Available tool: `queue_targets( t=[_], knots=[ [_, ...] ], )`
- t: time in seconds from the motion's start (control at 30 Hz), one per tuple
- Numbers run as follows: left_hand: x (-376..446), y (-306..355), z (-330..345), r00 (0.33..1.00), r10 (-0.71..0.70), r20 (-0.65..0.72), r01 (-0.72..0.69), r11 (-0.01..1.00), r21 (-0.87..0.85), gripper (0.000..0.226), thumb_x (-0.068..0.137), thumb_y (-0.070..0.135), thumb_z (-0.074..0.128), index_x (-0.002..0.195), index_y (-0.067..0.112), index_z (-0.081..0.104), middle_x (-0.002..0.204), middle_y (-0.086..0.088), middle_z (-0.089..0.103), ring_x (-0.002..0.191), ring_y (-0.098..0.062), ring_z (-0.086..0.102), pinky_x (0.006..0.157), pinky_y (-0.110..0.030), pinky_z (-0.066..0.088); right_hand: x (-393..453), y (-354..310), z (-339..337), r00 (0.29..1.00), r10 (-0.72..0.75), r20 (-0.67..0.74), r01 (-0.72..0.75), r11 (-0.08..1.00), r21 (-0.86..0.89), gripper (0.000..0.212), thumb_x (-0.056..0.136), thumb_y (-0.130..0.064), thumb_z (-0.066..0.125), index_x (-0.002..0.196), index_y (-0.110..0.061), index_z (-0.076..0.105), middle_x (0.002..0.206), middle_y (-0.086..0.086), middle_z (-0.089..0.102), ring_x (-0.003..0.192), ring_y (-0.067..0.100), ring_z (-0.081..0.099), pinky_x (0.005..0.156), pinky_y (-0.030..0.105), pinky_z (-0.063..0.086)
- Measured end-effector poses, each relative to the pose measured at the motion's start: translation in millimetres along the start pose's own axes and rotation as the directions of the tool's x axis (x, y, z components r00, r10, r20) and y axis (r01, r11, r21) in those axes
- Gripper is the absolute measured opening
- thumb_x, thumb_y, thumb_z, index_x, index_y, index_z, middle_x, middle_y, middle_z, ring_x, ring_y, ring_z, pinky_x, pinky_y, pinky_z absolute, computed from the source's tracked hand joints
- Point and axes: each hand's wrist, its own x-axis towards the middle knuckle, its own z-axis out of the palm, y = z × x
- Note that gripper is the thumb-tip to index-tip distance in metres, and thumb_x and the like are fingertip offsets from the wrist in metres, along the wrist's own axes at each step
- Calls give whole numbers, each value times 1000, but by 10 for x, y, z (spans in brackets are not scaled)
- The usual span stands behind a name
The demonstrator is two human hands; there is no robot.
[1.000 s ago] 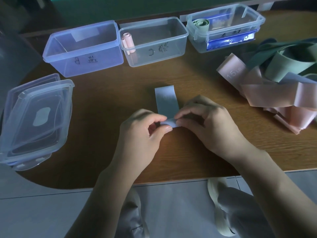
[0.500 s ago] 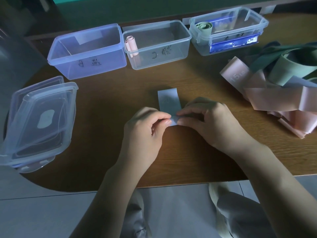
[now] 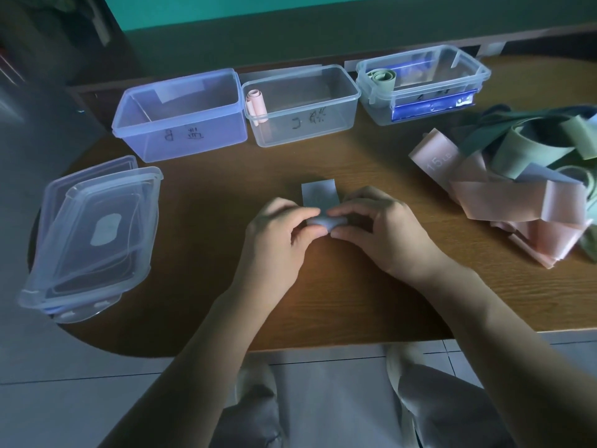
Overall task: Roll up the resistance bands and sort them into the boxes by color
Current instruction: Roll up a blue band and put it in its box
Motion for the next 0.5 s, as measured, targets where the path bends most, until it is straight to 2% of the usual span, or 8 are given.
queue_targets(
  t=[0.13, 0.2, 0.3, 0.37, 0.43, 0.5],
  knots=[
    [33, 19, -35, 995, 95, 3, -95, 995, -19, 13, 90, 19, 76, 100, 10, 77, 100, -2, 70, 87, -8, 60, 73, -20, 51, 69, 17, -39, 999, -10, 31, 12, 998, -55, 29, 89, -37, 72, 116, -29, 75, 115, -8, 62, 111, 15, 54, 91, 33, 47],
    [84, -12, -42, 997, 70, 45, -69, 997, -25, 20, 89, 26, 77, 103, 11, 76, 102, 0, 69, 86, -4, 58, 72, -13, 50, 106, 44, -41, 999, -18, 40, 21, 997, -73, 29, 91, -40, 70, 117, -28, 75, 115, -5, 62, 111, 16, 55, 91, 32, 47],
    [182, -99, -12, 993, 46, 109, -42, 998, -41, 31, 83, 33, 81, 106, 12, 77, 103, 1, 68, 83, -1, 53, 72, -5, 44, 177, 71, -24, 1000, -1, 5, 1, 1000, -8, 26, 92, -36, 70, 115, -27, 75, 110, -10, 58, 105, 2, 55, 91, 19, 44],
    [269, -176, 9, 992, 58, 114, -51, 996, -68, 30, 85, 33, 80, 105, 10, 78, 100, 0, 67, 83, -3, 55, 72, -10, 46, 244, 77, 0, 999, -19, -42, 21, 999, 46, 18, 92, -28, 72, 109, -25, 76, 103, -17, 58, 99, -6, 56, 87, 8, 39],
    [339, -248, 30, 990, 83, 112, -77, 995, -56, 30, 87, 35, 76, 105, 10, 79, 98, -1, 66, 82, -6, 58, 73, -17, 48, 311, 87, 4, 996, -67, -60, 70, 997, 45, 11, 93, -23, 71, 102, -21, 76, 98, -22, 60, 96, -7, 58, 86, 7, 39],
    [362, -279, 38, 990, 98, 103, -96, 995, -30, 33, 88, 37, 74, 107, 11, 79, 99, -1, 67, 83, -6, 58, 73, -17, 47, 356, 87, -32, 995, -95, -18, 96, 994, 58, 14, 94, -28, 69, 102, -19, 76, 99, -24, 60, 98, -6, 58, 88, 9, 40]
  ],
)
